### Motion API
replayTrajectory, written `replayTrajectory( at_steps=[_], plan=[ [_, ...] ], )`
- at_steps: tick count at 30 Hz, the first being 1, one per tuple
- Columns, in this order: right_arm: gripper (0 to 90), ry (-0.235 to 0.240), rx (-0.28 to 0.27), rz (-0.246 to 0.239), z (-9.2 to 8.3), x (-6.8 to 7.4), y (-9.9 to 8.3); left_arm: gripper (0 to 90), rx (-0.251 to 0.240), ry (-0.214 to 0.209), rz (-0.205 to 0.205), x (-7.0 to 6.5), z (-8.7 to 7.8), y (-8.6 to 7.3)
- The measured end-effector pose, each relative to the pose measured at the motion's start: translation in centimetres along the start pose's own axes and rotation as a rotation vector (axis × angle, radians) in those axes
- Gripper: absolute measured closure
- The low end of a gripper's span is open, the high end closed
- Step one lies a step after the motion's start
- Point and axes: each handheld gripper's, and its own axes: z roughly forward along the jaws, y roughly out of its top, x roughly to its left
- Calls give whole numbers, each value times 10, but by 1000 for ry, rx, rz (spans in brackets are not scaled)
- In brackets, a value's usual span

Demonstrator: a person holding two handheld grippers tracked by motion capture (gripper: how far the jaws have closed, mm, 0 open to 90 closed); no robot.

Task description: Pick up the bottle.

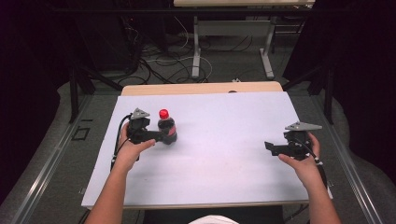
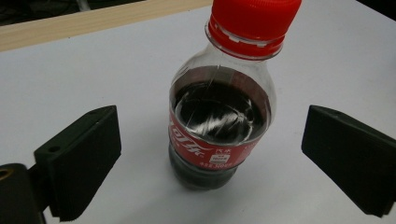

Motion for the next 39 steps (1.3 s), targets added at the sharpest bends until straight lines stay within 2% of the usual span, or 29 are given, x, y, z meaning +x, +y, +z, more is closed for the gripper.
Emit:
replayTrajectory(
  at_steps=[1, 4, 9, 16, 18, 20, 22, 24, 28, 30, 34, 39],
  plan=[
    [119, -3, 1, 0, 0, 0, 0, 74, 8, -2, 19, 0, 1, 0],
    [125, -3, 2, 1, 1, 0, 0, 102, -7, -15, 8, -2, 7, 0],
    [131, -2, 1, 4, 2, 1, -1, 157, 1, -8, 13, -2, 16, -4],
    [140, 7, 8, 1, 4, 1, -2, 161, 25, -5, 15, -4, 24, -8],
    [140, 2, 15, -7, 5, 2, -2, 164, 24, 10, 13, -4, 27, -9],
    [142, 9, 18, -3, 7, 3, -3, 177, 31, 12, 14, -5, 27, -9],
    [142, 15, 20, -7, 9, 4, -4, 187, 16, 21, 9, -5, 27, -8],
    [143, 13, 23, -10, 10, 4, -4, 241, 9, 20, 8, -6, 27, -9],
    [146, 17, 22, -8, 11, 4, -4, 271, 4, 19, 22, -7, 28, -9],
    [147, 13, 29, -13, 12, 4, -5, 271, 21, 20, 34, -7, 29, -9],
    [147, 21, 37, -16, 15, 7, -6, 281, 3, 19, 25, -6, 30, -12],
    [147, 25, 42, -20, 17, 8, -7, 289, -13, 30, 39, -7, 30, -14]
  ],
)
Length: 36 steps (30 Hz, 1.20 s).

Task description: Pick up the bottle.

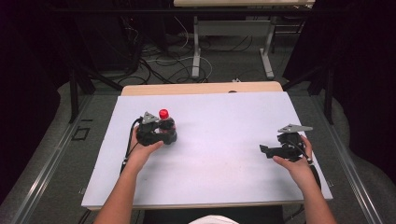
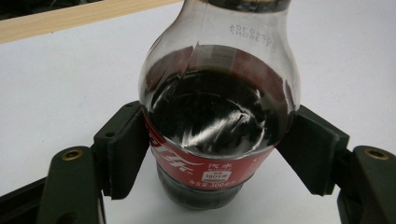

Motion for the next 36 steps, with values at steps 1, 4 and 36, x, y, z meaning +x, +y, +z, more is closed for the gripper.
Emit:
replayTrajectory(
  at_steps=[1, 4, 36],
  plan=[
    [148, 0, 0, 1, 0, 0, 0, 290, 1, 0, 2, 0, 0, 0],
    [148, -8, -3, 4, -2, 0, 1, 293, 9, 1, 5, 0, -1, 0],
    [148, 1, -21, -13, 1, 4, 1, 299, -18, -17, 33, -18, -25, 11]
  ],
)
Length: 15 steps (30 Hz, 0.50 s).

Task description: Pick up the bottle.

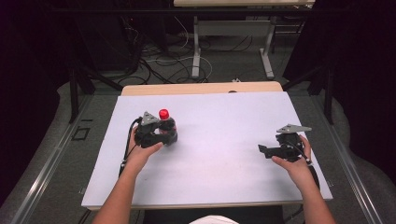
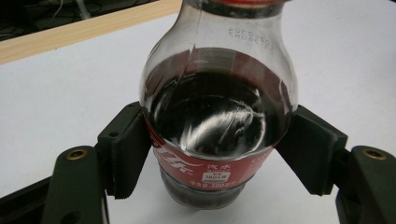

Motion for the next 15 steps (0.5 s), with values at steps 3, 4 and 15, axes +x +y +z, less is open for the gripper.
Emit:
replayTrajectory(
  at_steps=[3, 4, 15],
  plan=[
    [149, 2, 2, -6, 0, 1, 0, 299, -2, -25, 2, -6, -3, 2],
    [149, 4, 1, -7, 0, 1, 0, 299, -3, -33, 12, -7, -4, 3],
    [159, 30, -19, -34, 0, 10, 4, 301, -12, -112, 44, -33, -4, 7]
  ],
)
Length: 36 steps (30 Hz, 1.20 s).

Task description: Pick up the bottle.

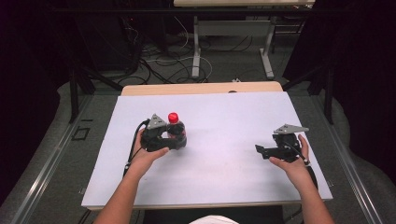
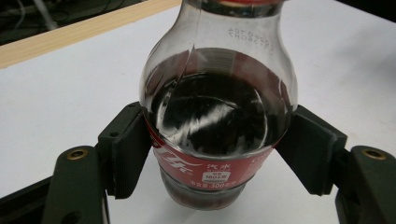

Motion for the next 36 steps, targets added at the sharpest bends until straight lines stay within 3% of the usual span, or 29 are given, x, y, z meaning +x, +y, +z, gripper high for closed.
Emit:
replayTrajectory(
  at_steps=[8, 12, 16, 19, 20, 21, 25, 31, 36],
  plan=[
    [256, 65, -44, -43, -4, 20, 14, 302, 8, -71, 51, -29, 5, 7],
    [280, 116, -46, -75, -7, 38, 27, 302, 17, -95, 63, -41, 8, 8],
    [282, 137, -56, -96, -7, 49, 35, 302, 45, -133, 74, -52, 11, 8],
    [296, 161, -53, -116, -8, 57, 42, 302, 36, -131, 81, -58, 14, 6],
    [296, 168, -52, -125, -9, 61, 45, 302, 36, -132, 64, -61, 15, 6],
    [300, 175, -49, -136, -9, 63, 47, 302, 43, -130, 82, -61, 16, 6],
    [315, 206, -47, -148, -9, 73, 59, 302, 52, -138, 82, -66, 20, 4],
    [329, 250, -29, -207, -9, 92, 82, 302, 60, -141, 83, -71, 24, 2],
    [342, 276, -48, -213, -11, 100, 94, 302, 62, -152, 91, -73, 25, 1]
  ],
)
